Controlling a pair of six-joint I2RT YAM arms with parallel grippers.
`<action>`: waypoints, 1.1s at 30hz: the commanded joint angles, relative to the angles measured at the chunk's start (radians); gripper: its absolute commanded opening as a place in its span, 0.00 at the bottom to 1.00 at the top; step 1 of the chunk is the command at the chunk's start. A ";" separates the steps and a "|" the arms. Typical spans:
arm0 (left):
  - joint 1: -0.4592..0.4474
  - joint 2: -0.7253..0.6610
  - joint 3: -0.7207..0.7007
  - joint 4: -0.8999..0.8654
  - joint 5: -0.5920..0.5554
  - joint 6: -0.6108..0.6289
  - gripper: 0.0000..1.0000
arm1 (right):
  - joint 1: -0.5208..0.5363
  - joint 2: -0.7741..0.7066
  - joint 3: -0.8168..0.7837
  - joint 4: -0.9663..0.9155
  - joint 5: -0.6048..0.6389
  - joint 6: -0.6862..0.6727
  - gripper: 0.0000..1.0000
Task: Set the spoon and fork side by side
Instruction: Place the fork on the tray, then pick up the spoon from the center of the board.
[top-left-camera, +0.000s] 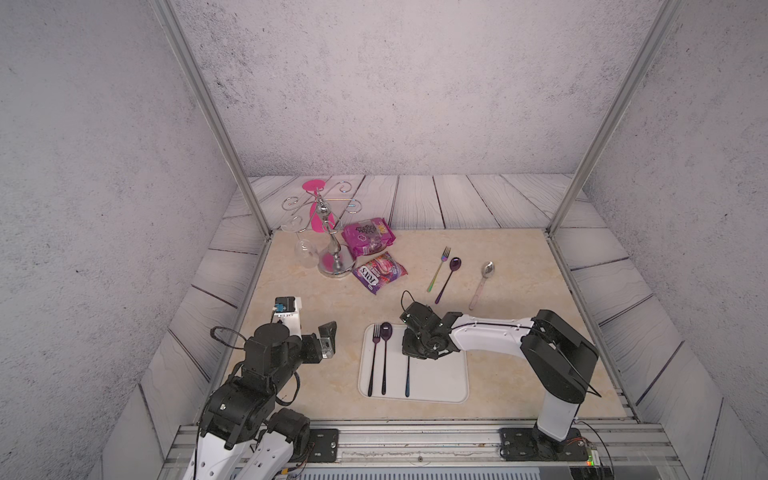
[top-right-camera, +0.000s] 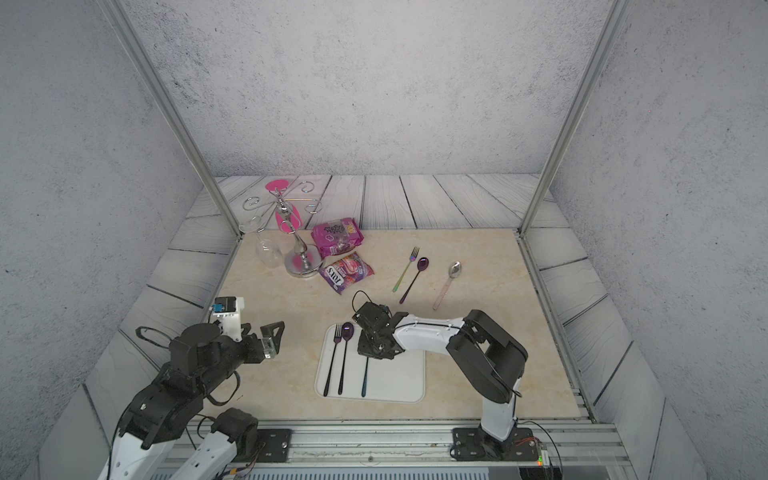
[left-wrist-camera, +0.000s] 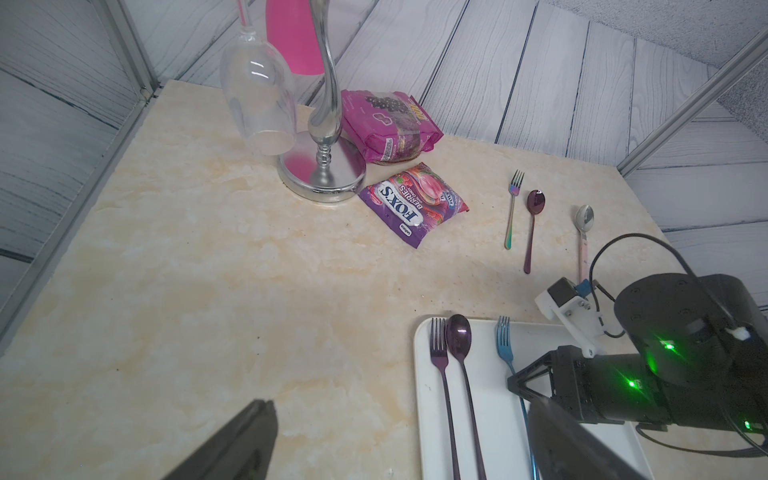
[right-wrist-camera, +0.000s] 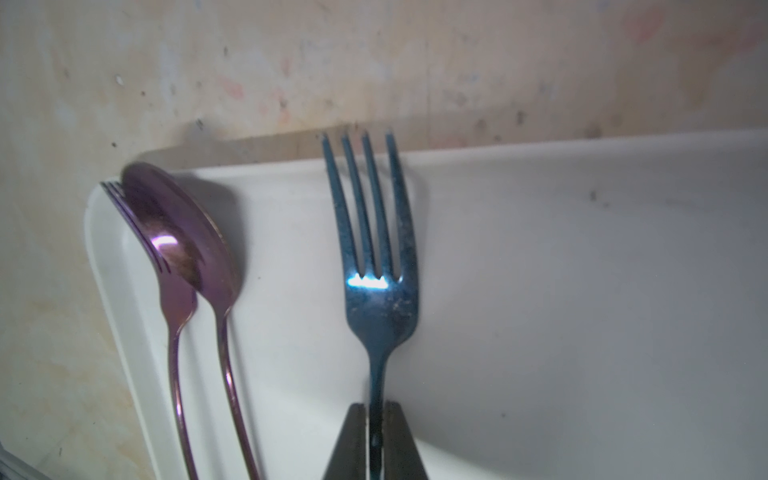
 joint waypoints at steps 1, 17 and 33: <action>0.003 -0.010 -0.007 -0.003 0.002 -0.005 1.00 | -0.001 0.008 0.002 -0.042 0.024 0.000 0.23; 0.003 0.024 -0.003 0.001 0.013 -0.004 1.00 | -0.116 -0.247 0.084 -0.357 0.099 -0.230 0.37; 0.003 0.042 -0.008 0.004 0.025 -0.001 1.00 | -0.733 0.055 0.419 -0.434 0.033 -0.525 0.45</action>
